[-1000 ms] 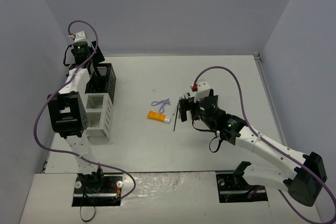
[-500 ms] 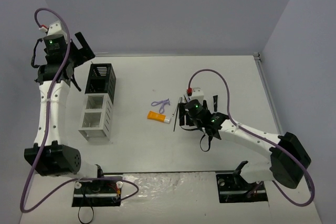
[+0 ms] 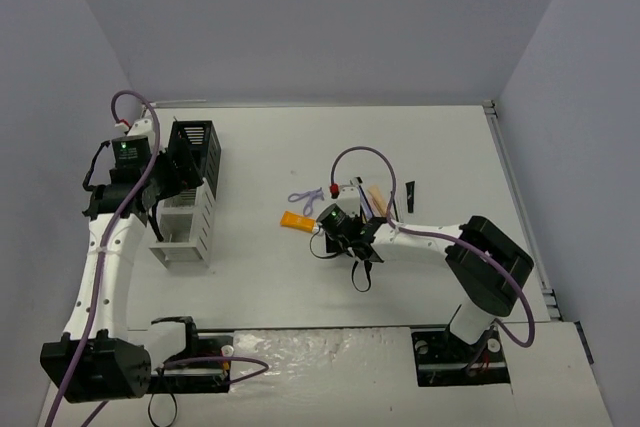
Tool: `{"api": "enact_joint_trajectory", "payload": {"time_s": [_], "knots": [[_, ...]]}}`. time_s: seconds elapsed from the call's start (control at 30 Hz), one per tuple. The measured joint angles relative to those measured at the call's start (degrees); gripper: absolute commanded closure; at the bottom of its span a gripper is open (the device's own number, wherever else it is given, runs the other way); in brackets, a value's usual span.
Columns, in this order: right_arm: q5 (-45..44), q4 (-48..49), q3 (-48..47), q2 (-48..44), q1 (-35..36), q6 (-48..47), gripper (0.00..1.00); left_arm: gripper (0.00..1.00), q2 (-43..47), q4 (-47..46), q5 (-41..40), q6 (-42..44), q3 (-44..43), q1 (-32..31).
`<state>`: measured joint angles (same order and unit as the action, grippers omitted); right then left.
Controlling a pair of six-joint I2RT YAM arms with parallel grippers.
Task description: Organize the makeup
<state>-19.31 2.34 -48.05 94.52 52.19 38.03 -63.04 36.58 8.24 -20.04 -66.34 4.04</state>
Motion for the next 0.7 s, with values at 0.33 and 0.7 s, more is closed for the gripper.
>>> {"api": "enact_joint_trajectory", "payload": {"time_s": [0.33,0.7], "knots": [[-3.5,1.0,-3.0,3.8,0.4,4.3,0.72,0.03,3.4,-3.0,1.0,1.1,0.6,-0.3],[-7.1,0.9,-4.5,6.7,0.4,7.4,0.92,0.03,3.2,-3.0,1.0,1.3,0.6,-0.3]]}}
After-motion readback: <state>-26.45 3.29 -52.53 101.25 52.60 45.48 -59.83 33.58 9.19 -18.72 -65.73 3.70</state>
